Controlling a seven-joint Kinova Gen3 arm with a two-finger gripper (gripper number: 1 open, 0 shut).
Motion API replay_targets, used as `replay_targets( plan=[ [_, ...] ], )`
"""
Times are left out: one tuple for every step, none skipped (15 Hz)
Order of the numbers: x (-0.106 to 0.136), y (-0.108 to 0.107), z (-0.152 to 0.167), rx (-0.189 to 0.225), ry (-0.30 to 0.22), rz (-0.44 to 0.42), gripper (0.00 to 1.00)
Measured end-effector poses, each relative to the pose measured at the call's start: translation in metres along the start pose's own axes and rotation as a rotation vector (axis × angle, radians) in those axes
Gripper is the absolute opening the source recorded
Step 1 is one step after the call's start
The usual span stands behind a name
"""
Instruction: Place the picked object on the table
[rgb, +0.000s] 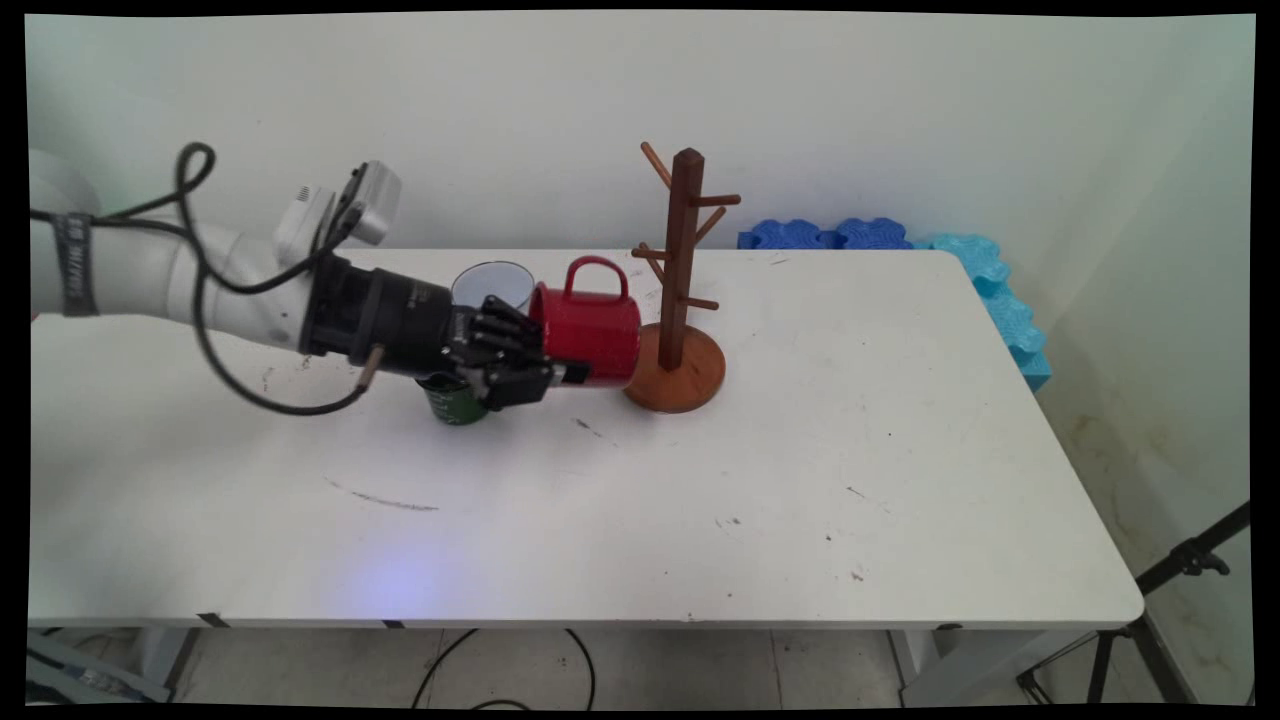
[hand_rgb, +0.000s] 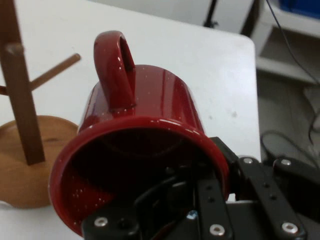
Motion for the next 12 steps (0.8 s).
replay_targets(
  plan=[
    [0.002,0.000,-0.007,-0.013,-0.016,0.039,0.00],
    [0.005,-0.001,-0.013,-0.025,-0.030,0.073,0.00],
    [0.009,-0.003,-0.021,-0.041,-0.043,0.112,0.00],
    [0.015,-0.006,-0.030,-0.059,-0.053,0.148,0.00],
    [0.020,-0.008,-0.039,-0.076,-0.062,0.180,0.00],
    [0.024,-0.010,-0.045,-0.088,-0.066,0.200,0.00],
    [0.030,-0.012,-0.054,-0.103,-0.074,0.229,0.00],
    [0.034,-0.013,-0.060,-0.111,-0.080,0.246,0.00],
    [0.040,-0.015,-0.068,-0.120,-0.092,0.270,0.00],
    [0.047,-0.016,-0.078,-0.126,-0.109,0.292,0.00],
    [0.053,-0.018,-0.088,-0.126,-0.131,0.309,0.00],
    [0.057,-0.019,-0.096,-0.124,-0.152,0.320,0.00]
  ],
)
